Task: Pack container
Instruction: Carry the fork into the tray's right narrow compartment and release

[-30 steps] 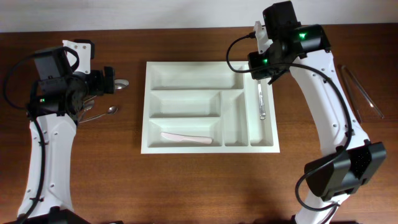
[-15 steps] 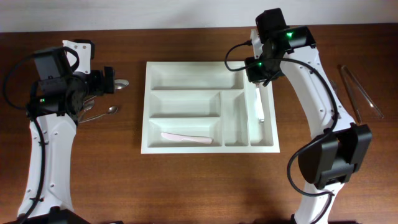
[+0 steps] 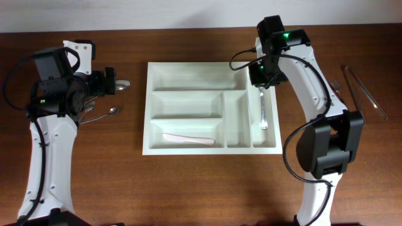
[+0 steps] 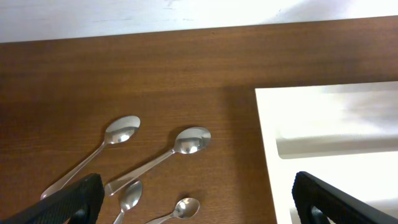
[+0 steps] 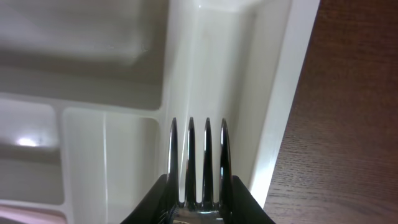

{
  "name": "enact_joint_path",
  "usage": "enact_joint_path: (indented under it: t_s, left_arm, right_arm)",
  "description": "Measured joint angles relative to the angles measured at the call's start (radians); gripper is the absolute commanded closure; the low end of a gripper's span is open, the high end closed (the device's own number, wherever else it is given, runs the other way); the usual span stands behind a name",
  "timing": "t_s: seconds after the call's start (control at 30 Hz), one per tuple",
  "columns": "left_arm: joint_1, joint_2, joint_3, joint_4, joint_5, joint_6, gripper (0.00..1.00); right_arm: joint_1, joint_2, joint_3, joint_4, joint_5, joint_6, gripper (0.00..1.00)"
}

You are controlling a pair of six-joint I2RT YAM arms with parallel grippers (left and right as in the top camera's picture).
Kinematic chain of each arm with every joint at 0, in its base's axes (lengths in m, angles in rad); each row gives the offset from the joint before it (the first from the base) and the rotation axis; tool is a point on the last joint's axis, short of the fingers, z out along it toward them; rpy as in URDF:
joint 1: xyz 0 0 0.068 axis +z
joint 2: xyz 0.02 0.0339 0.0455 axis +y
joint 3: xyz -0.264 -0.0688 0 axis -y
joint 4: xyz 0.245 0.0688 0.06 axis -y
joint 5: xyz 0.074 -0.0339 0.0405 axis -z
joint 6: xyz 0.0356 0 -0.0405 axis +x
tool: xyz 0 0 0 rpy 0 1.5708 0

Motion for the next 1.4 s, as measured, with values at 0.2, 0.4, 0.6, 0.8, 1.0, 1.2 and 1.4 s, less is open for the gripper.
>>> enact_joint_path:
  t_s: [0.2,0.4,0.6,0.8,1.0,1.2,1.4]
  left_arm:
    - [0.000,0.000,0.000,0.000,0.000,0.000,0.01]
    - [0.000,0.000,0.000,0.000,0.000,0.000,0.01]
    - [0.000,0.000,0.000,0.000,0.000,0.000,0.01]
    - [0.000,0.000,0.000,0.000,0.000,0.000,0.01]
    - [0.000,0.000,0.000,0.000,0.000,0.000,0.01]
    - [0.000,0.000,0.000,0.000,0.000,0.000,0.01]
    - [0.000,0.000,0.000,0.000,0.000,0.000,0.01]
  right_arm:
    - [-0.014,0.019,0.000,0.001,0.015,0.046,0.80]
    - [-0.044,0.052,0.000,0.000,0.023,0.069,0.80]
    - [-0.051,0.084,0.000,0.000,0.023,0.076,0.80]
    - [-0.051,0.086,0.000,-0.007,0.023,0.076,0.79]
    - [-0.051,0.086,0.000,-0.031,0.022,0.078,0.79]
    - [-0.050,0.086,-0.007,-0.038,0.021,0.078,0.80]
    - [-0.038,0.086,-0.013,-0.037,0.006,0.079,0.80]
